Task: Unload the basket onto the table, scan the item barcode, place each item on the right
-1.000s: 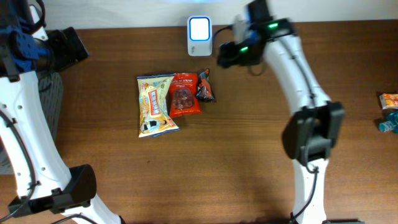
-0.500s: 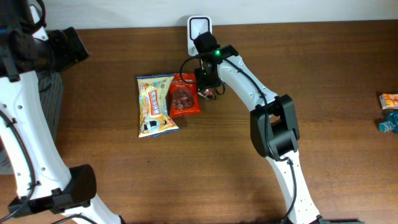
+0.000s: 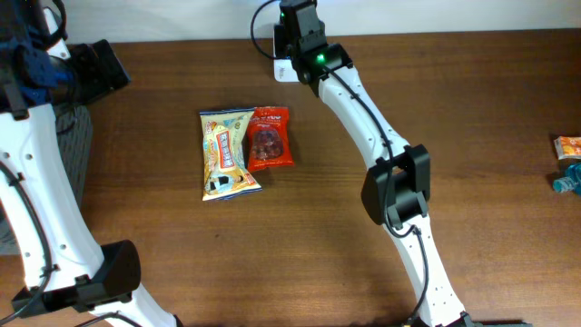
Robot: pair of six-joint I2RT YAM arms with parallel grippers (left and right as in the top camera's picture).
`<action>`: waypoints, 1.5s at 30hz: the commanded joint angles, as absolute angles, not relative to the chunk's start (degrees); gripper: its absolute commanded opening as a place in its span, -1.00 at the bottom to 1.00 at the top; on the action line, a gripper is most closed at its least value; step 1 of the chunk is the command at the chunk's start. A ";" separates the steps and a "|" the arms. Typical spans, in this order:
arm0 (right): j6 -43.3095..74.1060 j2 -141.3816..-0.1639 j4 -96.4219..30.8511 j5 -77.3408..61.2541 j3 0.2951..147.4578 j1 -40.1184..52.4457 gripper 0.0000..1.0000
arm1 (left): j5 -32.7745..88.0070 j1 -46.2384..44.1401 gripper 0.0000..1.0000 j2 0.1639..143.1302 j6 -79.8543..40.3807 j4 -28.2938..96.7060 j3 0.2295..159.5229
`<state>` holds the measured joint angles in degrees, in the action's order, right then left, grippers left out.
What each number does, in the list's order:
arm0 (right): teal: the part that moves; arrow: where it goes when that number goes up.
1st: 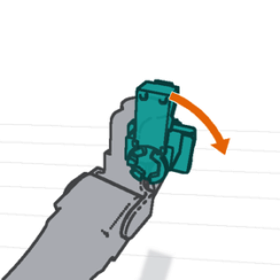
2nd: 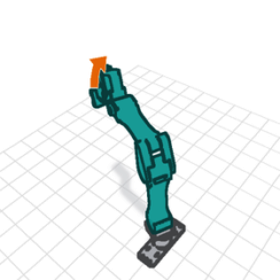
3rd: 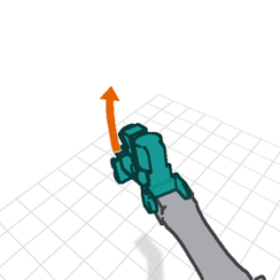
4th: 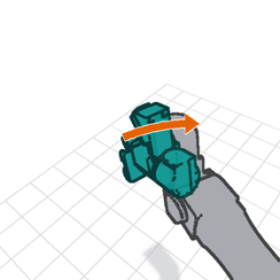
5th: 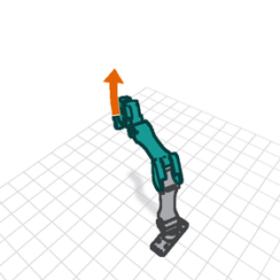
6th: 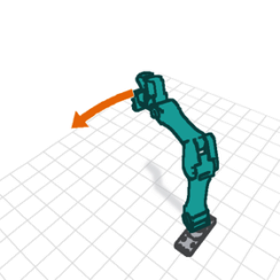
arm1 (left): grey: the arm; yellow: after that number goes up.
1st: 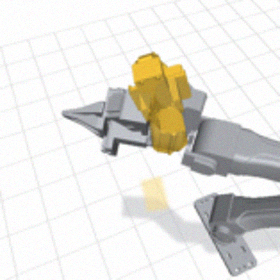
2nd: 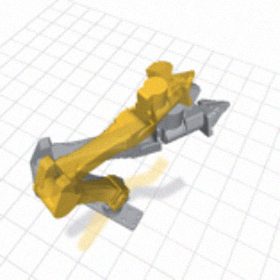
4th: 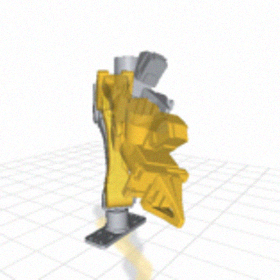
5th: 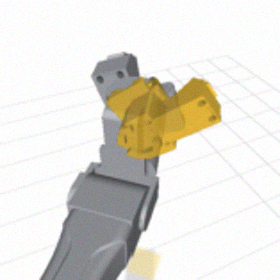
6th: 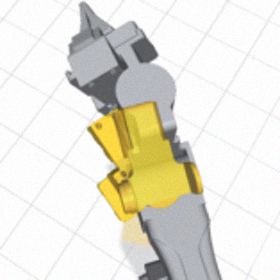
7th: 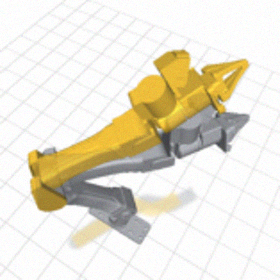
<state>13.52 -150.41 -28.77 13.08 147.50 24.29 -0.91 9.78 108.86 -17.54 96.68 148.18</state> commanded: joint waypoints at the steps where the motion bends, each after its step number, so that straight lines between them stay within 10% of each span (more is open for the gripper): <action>1: 13.80 -152.27 -28.23 14.24 148.35 22.06 -0.92 | -1.30 9.91 0.98 108.62 -17.04 96.71 148.22; 8: 18.24 -143.55 -33.63 14.28 148.57 16.10 -0.92 | -1.30 9.91 0.98 108.62 -17.06 96.71 148.22; 13: 24.51 -139.74 -66.46 21.30 148.24 -11.44 -0.92 | -1.30 9.91 0.98 108.62 -17.04 96.71 148.22; 19: 24.27 -140.20 -68.75 12.23 136.88 -32.97 -0.91 | -1.30 9.91 0.98 108.62 -17.06 96.73 148.20; 27: 21.26 -140.14 -66.63 12.62 128.88 -34.26 0.12 | -1.30 9.93 0.98 108.62 -17.06 96.71 148.22; 34: 3.40 -134.41 -75.13 -44.18 136.88 -20.18 0.61 | -1.30 9.91 0.98 108.62 -17.06 96.71 148.22; 45: 6.50 -141.82 -71.11 -20.43 134.91 27.83 0.68 | -1.30 9.93 0.98 108.62 -17.06 96.71 148.22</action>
<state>5.19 -139.81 -72.31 -22.26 135.92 24.93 -0.91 9.82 108.86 -17.54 96.66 148.11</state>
